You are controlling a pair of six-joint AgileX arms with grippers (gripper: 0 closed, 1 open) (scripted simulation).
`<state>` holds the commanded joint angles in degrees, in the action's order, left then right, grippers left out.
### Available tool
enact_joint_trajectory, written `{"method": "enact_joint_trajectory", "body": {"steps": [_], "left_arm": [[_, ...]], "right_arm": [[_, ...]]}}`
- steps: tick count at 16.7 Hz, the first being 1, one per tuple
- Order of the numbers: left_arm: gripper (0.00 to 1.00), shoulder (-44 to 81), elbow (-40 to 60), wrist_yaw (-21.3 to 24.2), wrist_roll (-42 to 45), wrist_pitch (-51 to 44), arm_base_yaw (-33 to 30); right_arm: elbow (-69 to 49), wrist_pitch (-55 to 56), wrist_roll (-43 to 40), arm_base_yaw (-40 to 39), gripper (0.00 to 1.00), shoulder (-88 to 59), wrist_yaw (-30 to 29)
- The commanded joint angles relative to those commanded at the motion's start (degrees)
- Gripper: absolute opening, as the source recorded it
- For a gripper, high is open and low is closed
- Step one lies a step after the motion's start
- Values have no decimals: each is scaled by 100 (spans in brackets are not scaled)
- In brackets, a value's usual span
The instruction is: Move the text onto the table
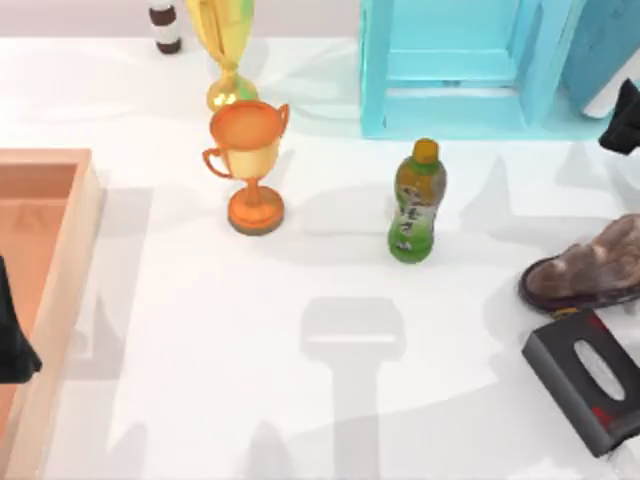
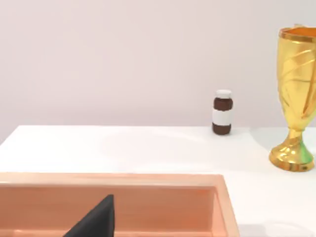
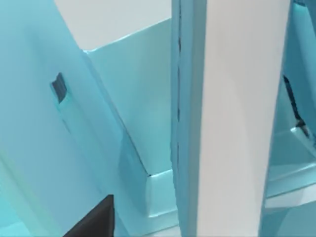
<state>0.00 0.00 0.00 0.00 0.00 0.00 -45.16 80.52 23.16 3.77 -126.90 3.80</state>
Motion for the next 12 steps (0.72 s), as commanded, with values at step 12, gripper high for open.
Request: {"method": "enact_joint_trajectory", "body": {"steps": [12], "left_arm": [[100, 0, 0, 0, 0, 0, 0]], "right_arm": [[-2587, -1475, -5, -69, 100, -1106, -96]]}}
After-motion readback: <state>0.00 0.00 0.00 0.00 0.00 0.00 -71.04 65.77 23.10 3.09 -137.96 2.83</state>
